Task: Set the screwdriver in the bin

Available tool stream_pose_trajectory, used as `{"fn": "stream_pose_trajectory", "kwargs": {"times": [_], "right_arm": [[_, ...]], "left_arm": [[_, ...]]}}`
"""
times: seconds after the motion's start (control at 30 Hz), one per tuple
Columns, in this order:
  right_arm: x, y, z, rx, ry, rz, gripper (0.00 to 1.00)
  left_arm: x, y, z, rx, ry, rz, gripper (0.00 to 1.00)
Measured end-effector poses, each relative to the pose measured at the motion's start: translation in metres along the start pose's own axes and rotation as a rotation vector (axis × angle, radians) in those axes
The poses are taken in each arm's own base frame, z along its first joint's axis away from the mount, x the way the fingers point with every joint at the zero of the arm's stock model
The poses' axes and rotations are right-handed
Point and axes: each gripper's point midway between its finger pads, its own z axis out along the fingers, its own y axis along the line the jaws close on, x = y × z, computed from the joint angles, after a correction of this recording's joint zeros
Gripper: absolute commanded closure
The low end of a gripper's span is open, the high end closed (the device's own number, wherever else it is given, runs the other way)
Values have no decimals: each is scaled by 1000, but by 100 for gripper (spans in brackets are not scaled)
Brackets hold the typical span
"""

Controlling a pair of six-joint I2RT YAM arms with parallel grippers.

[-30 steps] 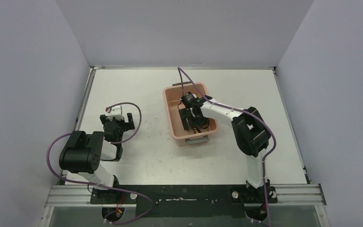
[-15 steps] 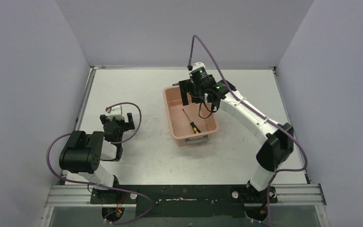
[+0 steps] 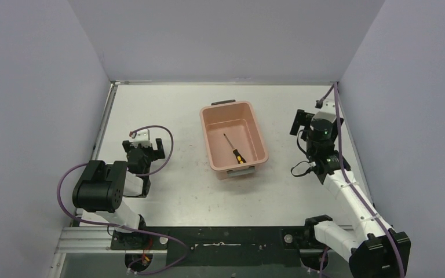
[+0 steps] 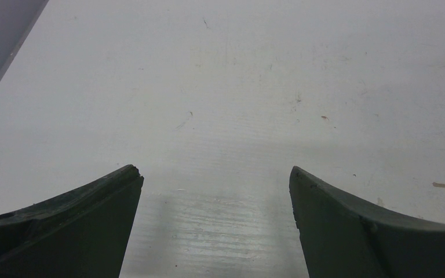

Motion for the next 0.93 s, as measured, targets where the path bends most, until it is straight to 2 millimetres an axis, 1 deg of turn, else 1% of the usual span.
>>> {"fn": "stream_pose_trajectory", "kwargs": {"times": [0.1, 0.2, 0.33, 0.43, 0.53, 0.7, 0.8, 0.93], "right_arm": [[31, -28, 4, 75, -32, 12, 0], [66, -46, 7, 131, -58, 9, 0], [113, -61, 10, 167, -68, -6, 0], [138, -67, 13, 176, -68, -12, 0], [148, -68, 15, 175, -84, -5, 0], [154, -65, 16, 149, -133, 21, 0], [151, -61, 17, 131, -152, 33, 0], [143, -58, 18, 117, -186, 48, 0]], "left_arm": [[0, 0, 0, 0, 0, 0, 3], [0, 0, 0, 0, 0, 0, 3], [0, 0, 0, 0, 0, 0, 3], [0, 0, 0, 0, 0, 0, 3], [0, 0, 0, 0, 0, 0, 3], [0, 0, 0, 0, 0, 0, 3], [0, 0, 0, 0, 0, 0, 3], [0, 0, 0, 0, 0, 0, 3]]}}
